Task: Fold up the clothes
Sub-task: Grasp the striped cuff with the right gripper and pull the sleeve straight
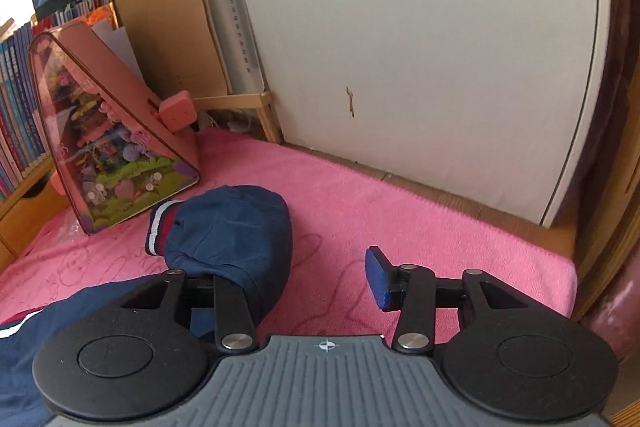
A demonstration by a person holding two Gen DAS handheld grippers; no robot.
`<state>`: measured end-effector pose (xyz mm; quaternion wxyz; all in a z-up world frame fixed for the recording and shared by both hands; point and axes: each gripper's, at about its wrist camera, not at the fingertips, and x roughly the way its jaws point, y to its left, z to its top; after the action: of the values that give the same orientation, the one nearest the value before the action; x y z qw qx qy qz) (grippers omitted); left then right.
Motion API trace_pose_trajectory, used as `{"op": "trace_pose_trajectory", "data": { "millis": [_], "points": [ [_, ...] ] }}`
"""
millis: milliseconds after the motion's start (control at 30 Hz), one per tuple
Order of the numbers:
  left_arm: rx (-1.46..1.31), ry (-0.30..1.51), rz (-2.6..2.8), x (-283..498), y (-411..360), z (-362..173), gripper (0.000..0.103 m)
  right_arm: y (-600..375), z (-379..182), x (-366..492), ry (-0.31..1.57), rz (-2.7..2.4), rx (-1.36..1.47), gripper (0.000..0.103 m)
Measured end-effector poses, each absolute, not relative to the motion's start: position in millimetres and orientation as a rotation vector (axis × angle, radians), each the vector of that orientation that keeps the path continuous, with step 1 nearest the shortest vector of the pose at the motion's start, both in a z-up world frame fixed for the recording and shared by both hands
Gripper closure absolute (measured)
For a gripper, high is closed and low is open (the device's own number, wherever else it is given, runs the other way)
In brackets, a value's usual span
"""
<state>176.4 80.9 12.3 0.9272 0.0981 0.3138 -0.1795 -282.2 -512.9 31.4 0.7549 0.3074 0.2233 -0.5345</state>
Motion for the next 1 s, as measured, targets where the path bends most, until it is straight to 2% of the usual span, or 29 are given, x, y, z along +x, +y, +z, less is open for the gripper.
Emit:
{"op": "trace_pose_trajectory", "data": {
  "millis": [100,267,400,467,567,667,733,800,867,1000],
  "points": [
    [0.189,0.65,-0.363,178,83,12,0.02,-521,37,-300,0.443,-1.141,0.65,0.044],
    [0.188,0.651,-0.36,178,83,12,0.019,-527,51,-320,0.399,-1.118,0.649,0.036],
    [0.179,0.655,-0.36,179,84,13,0.018,-523,44,-325,0.546,-1.117,0.623,0.034],
    [0.173,0.659,-0.362,180,85,13,0.018,-505,36,-322,0.679,-1.108,0.469,0.03],
    [0.16,0.666,-0.364,181,87,13,0.017,-473,22,-319,0.851,-1.067,0.182,0.016],
    [0.162,0.666,-0.366,182,88,13,0.017,-432,5,-321,0.914,-0.965,-0.188,0.006],
    [0.163,0.665,-0.365,182,88,13,0.017,-413,2,-321,0.921,-0.904,-0.317,0.004],
    [0.16,0.667,-0.359,181,88,13,0.015,-403,10,-325,0.88,-0.816,-0.285,0.004],
    [0.156,0.67,-0.358,182,88,12,0.014,-402,26,-332,0.802,-0.689,-0.14,0.0],
    [0.156,0.669,-0.356,182,88,12,0.014,-407,50,-327,0.644,-0.567,0.081,0.0]
  ]
}}
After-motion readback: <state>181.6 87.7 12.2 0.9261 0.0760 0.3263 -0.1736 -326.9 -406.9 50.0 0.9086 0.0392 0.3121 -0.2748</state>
